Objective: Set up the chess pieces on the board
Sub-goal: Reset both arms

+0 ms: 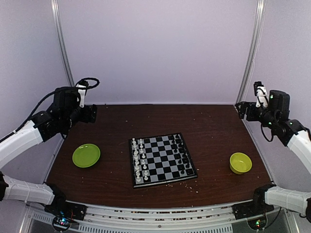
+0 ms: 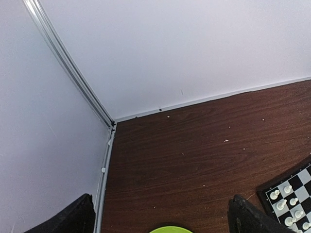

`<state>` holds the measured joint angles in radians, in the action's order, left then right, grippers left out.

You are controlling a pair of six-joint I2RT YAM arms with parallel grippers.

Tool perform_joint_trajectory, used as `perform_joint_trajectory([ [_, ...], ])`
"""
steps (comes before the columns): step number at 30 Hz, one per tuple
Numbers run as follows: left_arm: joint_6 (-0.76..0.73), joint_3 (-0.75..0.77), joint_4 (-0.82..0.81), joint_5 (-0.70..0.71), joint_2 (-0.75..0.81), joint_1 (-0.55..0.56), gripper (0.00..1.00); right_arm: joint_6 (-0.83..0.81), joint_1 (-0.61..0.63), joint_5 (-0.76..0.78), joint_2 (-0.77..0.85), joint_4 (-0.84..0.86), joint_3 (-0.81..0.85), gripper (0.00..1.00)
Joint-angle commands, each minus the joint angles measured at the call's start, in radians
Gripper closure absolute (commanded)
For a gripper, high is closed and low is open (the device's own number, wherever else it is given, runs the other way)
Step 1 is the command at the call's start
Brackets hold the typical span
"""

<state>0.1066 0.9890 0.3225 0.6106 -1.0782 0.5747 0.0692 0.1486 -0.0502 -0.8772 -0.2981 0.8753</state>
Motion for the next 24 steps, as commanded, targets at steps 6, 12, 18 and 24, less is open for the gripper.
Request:
perform_joint_trajectory([
  [6,-0.019,0.074,0.008,-0.024,-0.016,-0.005,0.02,0.032,-0.012,-0.022,-0.007,0.031,0.066,0.00],
  [12,-0.032,0.064,-0.002,-0.050,-0.011,-0.006,0.02,0.044,-0.020,-0.018,-0.018,0.028,0.069,0.01],
  [18,-0.038,0.067,0.007,-0.053,-0.025,-0.005,0.02,0.049,-0.029,-0.011,-0.028,0.030,0.079,0.00],
  [24,-0.042,0.066,0.007,-0.055,-0.027,-0.005,0.02,0.049,-0.035,-0.027,-0.037,0.030,0.080,0.00],
])
